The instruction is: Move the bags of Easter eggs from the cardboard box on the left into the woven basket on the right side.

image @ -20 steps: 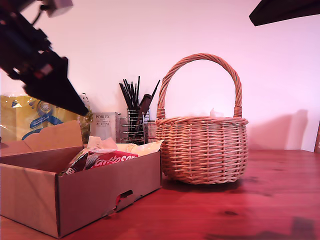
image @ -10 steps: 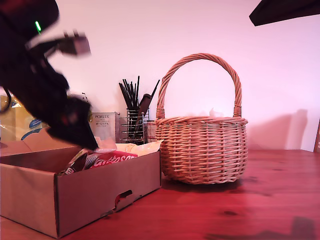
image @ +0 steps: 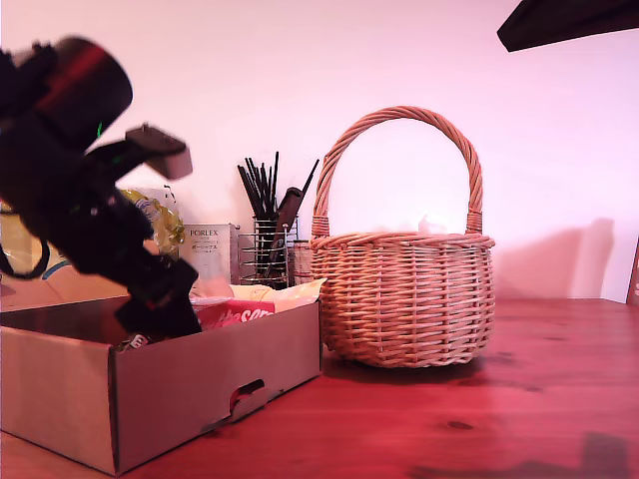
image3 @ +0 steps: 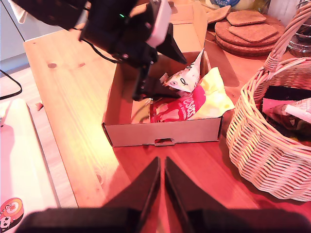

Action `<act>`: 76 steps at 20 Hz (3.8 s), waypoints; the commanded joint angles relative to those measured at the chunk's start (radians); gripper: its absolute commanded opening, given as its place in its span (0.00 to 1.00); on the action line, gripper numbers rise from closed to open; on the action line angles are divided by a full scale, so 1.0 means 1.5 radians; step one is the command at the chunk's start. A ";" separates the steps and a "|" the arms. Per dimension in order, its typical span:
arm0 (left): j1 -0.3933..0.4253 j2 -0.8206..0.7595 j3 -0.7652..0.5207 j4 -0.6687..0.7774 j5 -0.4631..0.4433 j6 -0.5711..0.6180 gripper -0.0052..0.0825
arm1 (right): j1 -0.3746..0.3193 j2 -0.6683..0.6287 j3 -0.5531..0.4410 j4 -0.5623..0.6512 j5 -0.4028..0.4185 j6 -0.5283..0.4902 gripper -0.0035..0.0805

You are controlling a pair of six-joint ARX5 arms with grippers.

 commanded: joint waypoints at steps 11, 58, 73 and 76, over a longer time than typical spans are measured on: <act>0.044 0.016 -0.005 -0.032 0.072 -0.023 0.22 | 0.002 0.001 -0.009 0.004 0.000 -0.003 0.03; -0.162 0.187 0.441 -0.017 0.261 -0.026 0.04 | 0.002 -0.056 -0.009 -0.041 0.000 -0.003 0.03; -0.140 0.222 0.442 0.047 0.163 0.073 0.04 | 0.002 -0.056 -0.009 -0.036 0.000 -0.004 0.03; -0.141 0.225 0.442 0.054 0.160 0.073 0.18 | 0.002 -0.056 -0.009 -0.036 0.000 -0.004 0.03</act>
